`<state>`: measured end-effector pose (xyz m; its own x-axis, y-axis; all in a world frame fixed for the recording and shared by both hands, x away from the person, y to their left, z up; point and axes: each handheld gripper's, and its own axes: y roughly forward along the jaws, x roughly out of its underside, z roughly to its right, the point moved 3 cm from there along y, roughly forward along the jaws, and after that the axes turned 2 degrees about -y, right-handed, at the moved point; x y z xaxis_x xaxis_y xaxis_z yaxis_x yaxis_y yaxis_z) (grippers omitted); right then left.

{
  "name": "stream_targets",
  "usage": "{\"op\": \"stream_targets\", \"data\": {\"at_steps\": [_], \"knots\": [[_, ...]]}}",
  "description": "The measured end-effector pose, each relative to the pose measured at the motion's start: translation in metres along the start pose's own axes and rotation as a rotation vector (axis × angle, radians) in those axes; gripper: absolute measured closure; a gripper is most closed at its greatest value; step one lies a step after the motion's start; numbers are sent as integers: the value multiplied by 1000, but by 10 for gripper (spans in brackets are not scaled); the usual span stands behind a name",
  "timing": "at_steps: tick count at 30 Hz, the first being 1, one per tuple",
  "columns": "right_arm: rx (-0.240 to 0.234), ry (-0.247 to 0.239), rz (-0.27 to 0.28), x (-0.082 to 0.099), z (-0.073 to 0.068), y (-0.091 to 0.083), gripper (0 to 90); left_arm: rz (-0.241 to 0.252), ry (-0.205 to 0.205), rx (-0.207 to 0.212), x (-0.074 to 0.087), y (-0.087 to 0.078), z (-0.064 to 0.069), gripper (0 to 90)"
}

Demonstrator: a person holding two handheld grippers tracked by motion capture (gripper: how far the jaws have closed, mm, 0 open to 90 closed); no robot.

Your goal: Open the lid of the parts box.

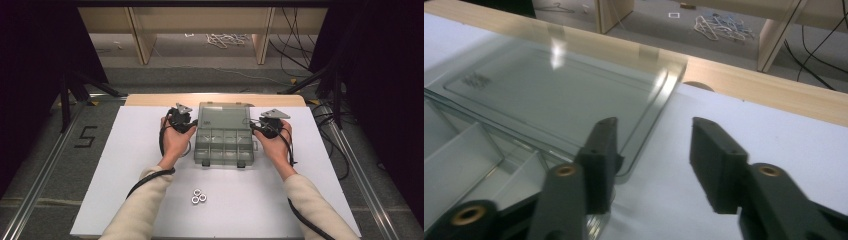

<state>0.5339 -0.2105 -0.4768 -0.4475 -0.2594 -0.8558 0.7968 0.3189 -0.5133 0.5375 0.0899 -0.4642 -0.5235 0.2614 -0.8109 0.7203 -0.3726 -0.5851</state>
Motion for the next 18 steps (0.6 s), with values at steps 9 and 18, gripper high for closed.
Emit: {"op": "stream_targets", "data": {"at_steps": [9,18], "knots": [[-74,-35,41,-4,0,-21,344,61,-21,98,4,-33,11,305],[-159,-53,79,2,-5,-55,295,80,45,150,25,-74,26,238]]}}
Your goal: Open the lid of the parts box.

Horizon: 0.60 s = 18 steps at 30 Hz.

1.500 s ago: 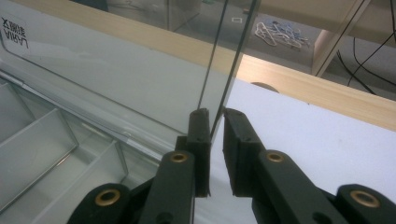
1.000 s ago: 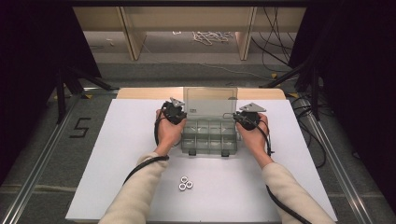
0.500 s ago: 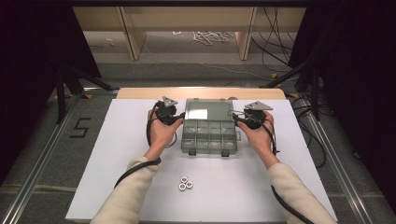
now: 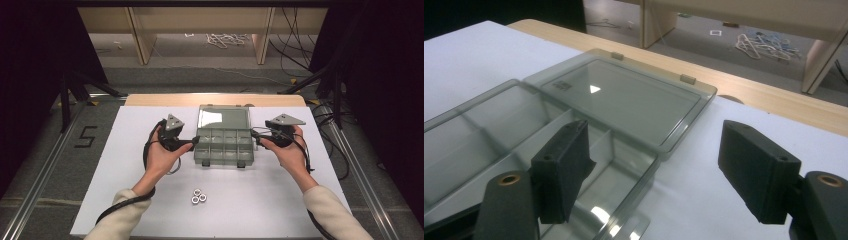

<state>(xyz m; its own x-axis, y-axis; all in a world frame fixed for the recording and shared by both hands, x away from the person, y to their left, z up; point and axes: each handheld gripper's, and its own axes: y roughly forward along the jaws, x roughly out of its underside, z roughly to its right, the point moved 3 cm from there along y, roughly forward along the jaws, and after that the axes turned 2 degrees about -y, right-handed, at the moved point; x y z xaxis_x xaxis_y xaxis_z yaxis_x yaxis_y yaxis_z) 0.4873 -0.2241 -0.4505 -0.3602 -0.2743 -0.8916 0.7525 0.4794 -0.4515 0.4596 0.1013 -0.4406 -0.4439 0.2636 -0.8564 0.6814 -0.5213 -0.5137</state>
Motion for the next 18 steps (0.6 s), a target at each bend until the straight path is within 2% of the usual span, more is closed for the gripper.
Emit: {"op": "stream_targets", "data": {"at_steps": [3,4,5,7,8,11,13,15,17,18], "knots": [[-38,2,1,4,-7,-12,286,3,9,19,5,-12,6,232],[-36,-15,22,5,-8,-15,287,14,5,24,6,-16,9,230],[-54,-2,13,7,-11,-18,287,8,15,31,9,-20,12,230],[-50,-33,33,9,-14,-24,287,16,13,41,13,-25,17,229],[-69,-29,28,11,-17,-28,286,17,18,45,16,-28,20,229],[-83,-31,47,16,-23,-40,283,11,25,53,25,-38,27,229],[-101,-34,51,19,-26,-46,275,-1,45,58,30,-44,29,231],[-102,-36,49,21,-29,-54,273,5,28,61,36,-49,33,231],[-109,-38,66,24,-32,-59,271,-11,47,65,42,-56,34,231],[-117,-41,57,26,-34,-62,270,-1,29,62,44,-57,36,231]]}}
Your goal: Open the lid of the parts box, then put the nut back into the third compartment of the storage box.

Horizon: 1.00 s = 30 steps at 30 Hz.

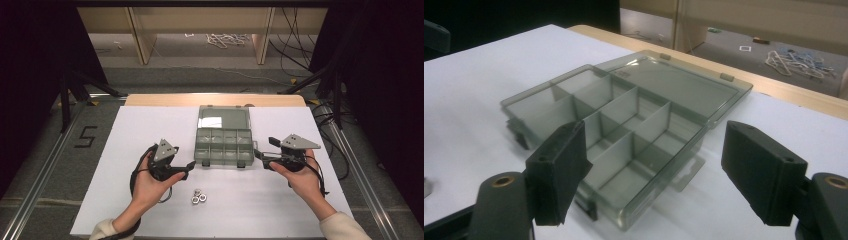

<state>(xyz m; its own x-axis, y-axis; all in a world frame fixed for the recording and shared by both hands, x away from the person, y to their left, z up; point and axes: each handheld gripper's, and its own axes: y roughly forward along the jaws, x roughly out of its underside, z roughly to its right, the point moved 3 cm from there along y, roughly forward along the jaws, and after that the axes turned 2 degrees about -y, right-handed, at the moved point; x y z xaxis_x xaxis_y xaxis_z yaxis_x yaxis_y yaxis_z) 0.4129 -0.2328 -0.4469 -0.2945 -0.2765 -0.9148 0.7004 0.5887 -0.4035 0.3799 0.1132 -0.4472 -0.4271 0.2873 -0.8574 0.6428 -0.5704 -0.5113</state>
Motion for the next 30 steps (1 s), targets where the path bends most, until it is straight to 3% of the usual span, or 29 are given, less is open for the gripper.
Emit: {"op": "stream_targets", "data": {"at_steps": [6,8,14,15,16,17,20,22,23,25,27,29,30], "knots": [[-19,2,6,10,-7,-16,269,-10,6,10,15,-18,7,231],[-24,13,24,13,-9,-21,269,-1,-14,17,18,-22,10,231],[-29,10,8,23,-12,-37,270,12,-3,19,17,-27,13,232],[-24,12,33,23,-12,-37,270,12,-6,19,17,-27,13,232],[-19,9,15,23,-11,-41,270,8,9,14,17,-27,13,233],[-20,15,36,23,-11,-40,270,-3,34,21,18,-28,12,233],[-12,15,-1,24,-10,-45,270,7,16,10,18,-28,13,233],[-9,14,1,24,-9,-45,270,6,30,9,18,-29,12,233],[-6,18,25,24,-9,-42,270,4,11,7,19,-28,13,233],[-4,17,21,24,-8,-42,269,1,9,5,19,-28,13,233],[-12,17,30,23,-8,-41,269,-15,51,1,19,-30,11,235],[-20,23,29,22,-9,-42,269,-6,38,-4,19,-29,14,236],[-18,16,32,22,-8,-42,269,-13,54,-5,18,-29,14,236]]}}
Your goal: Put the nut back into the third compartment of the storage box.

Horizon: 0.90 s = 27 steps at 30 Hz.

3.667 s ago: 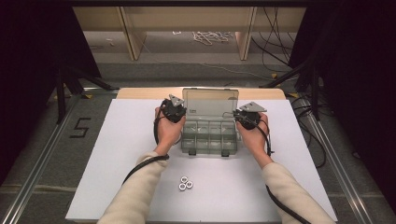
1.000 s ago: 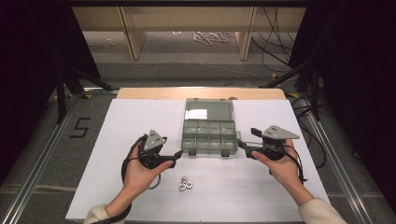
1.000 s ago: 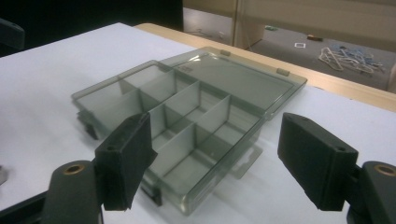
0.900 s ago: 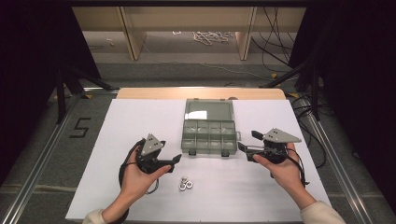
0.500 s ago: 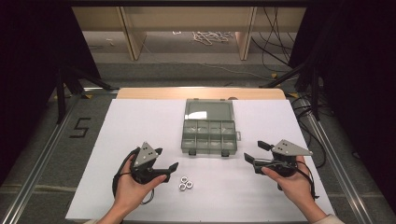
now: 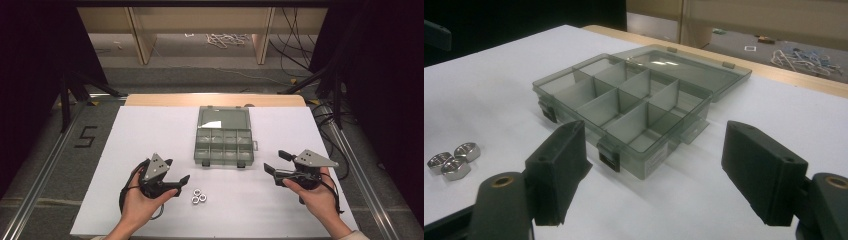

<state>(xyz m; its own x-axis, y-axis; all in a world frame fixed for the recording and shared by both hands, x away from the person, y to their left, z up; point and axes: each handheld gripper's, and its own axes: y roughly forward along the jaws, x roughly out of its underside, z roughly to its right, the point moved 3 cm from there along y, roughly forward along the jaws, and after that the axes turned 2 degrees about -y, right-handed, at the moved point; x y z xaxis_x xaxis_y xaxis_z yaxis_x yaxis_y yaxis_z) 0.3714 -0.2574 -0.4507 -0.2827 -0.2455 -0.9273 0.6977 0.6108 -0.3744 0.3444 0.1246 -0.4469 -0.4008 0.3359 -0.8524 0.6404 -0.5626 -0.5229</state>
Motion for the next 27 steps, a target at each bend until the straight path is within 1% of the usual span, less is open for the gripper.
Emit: {"op": "stream_targets", "data": {"at_steps": [1,2,3,4,5,6,7,8,9,11,12,13,14,15,16,17,18,19,20,21,22,24,25,26,27], "knots": [[5,-1,-2,0,0,-1,269,-8,-3,5,0,1,1,236],[-5,-1,3,0,0,0,269,-14,10,-1,0,1,2,238],[-3,-4,-7,0,0,-2,269,-34,28,5,0,1,2,240],[-7,-6,-8,0,0,-2,269,-51,26,7,1,2,3,240],[-4,-8,-9,0,-1,-2,269,-71,35,12,1,3,3,241],[-5,-6,-10,1,-1,-3,270,-104,56,17,1,3,2,241],[-6,-7,-11,1,-1,-3,270,-103,46,18,2,5,4,245],[-6,-7,-13,1,-1,-3,271,-118,51,24,2,5,5,253],[-3,-7,-10,1,-1,-3,271,-141,57,24,3,6,6,258],[-7,-7,-9,1,-2,-2,272,-180,71,40,3,5,8,262],[-6,-10,-16,1,-3,-2,273,-221,93,42,4,5,8,264],[-6,-6,-22,0,-4,-3,273,-246,104,52,5,6,9,264],[-18,-13,-19,0,-5,-2,275,-256,95,57,6,8,11,265],[-12,-19,-20,-1,-6,-2,275,-277,95,64,7,10,13,268],[-17,-20,-13,-1,-7,0,275,-287,94,69,8,13,15,273],[-22,-19,-17,-1,-8,0,275,-319,109,74,8,15,17,274],[-20,-23,-18,-1,-8,0,276,-357,132,83,9,17,19,275],[-21,-22,-21,-1,-8,0,277,-381,139,88,10,18,21,277],[-23,-17,-21,0,-8,0,277,-424,152,101,12,21,24,280],[-10,-19,-27,0,-7,-2,276,-442,150,102,13,23,27,292],[-14,-18,-22,0,-6,-1,277,-448,145,101,15,26,30,301],[-20,-8,-14,0,-6,0,278,-485,148,120,16,30,34,312],[-22,-10,-38,1,-6,-1,278,-500,146,125,18,32,36,316],[-20,-6,-48,1,-6,-2,278,-513,142,128,18,34,37,323],[-18,-11,-34,1,-6,-1,278,-521,145,133,19,35,38,330]]}}
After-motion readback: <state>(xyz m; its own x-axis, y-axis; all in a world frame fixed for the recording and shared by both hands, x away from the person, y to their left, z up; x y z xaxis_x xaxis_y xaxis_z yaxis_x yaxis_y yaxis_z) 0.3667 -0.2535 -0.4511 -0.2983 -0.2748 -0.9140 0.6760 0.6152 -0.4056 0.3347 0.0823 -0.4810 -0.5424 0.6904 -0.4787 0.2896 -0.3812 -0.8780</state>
